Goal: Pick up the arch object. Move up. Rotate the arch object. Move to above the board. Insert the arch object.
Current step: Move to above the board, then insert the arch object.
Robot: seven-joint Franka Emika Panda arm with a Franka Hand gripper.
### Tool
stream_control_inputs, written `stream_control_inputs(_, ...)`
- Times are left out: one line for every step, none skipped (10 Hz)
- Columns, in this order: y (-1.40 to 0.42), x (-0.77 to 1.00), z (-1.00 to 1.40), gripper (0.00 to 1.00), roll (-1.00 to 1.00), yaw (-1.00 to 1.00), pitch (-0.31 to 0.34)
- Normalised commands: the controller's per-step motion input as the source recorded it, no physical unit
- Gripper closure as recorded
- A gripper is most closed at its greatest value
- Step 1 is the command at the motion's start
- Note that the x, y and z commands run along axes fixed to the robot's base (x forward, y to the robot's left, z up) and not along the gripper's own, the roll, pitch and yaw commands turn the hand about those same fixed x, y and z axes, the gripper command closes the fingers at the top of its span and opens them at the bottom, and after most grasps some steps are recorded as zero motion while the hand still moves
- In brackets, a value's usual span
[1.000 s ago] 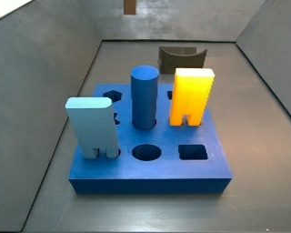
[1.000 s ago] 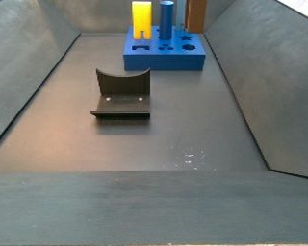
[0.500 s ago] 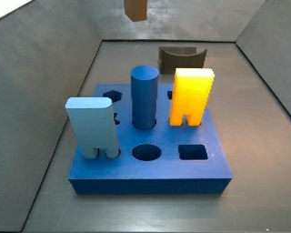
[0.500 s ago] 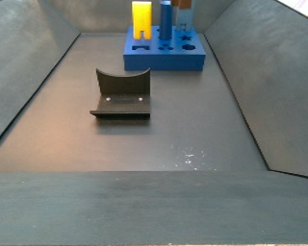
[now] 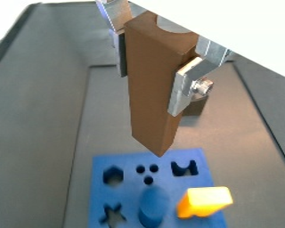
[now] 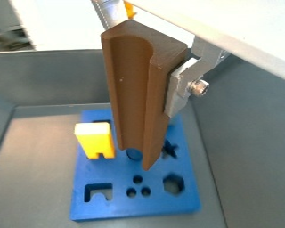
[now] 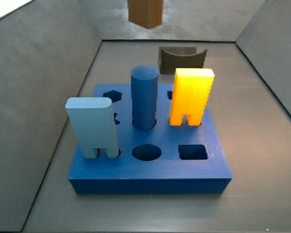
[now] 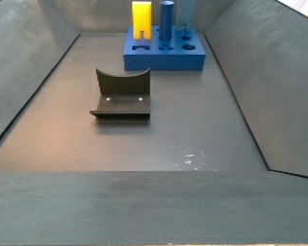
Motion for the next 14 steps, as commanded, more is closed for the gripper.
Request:
stream_control_inputs(-0.28,0.15,0.06,1.0,0.02,1.0,0.077)
stream_control_inputs(-0.16,0.1,0.04,1.0,0.03,1.0,0.083)
stream_control_inputs(-0.13,0.08,0.04,1.0,0.03,1.0,0.088)
stream_control_inputs(-0.07,0.08,0.02,1.0,0.04,1.0,0.108)
stream_control_inputs(-0.06,0.09,0.02,1.0,0.04,1.0,0.118)
stream_control_inputs(-0.05,0.08,0.02,1.0,0.06,1.0,0.144)
stream_control_inputs(-0.04,0.08,0.02,1.0,0.07,1.0,0.169)
stream_control_inputs(-0.04,0.08,0.02,1.0,0.09,1.0,0.22)
stream_control_inputs(-0.04,0.08,0.02,1.0,0.1,0.79,0.22)
stream_control_inputs(-0.04,0.09,0.03,1.0,0.09,0.46,0.19)
stream_control_inputs(-0.04,0.09,0.02,1.0,0.09,0.34,0.166)
stream_control_inputs(0.0,0.02,0.0,1.0,0.0,0.0,0.0)
stream_control_inputs(0.0,0.28,-0.13,1.0,0.0,-0.03,0.01)
stream_control_inputs(0.0,0.5,-0.31,1.0,-0.01,-0.26,0.0)
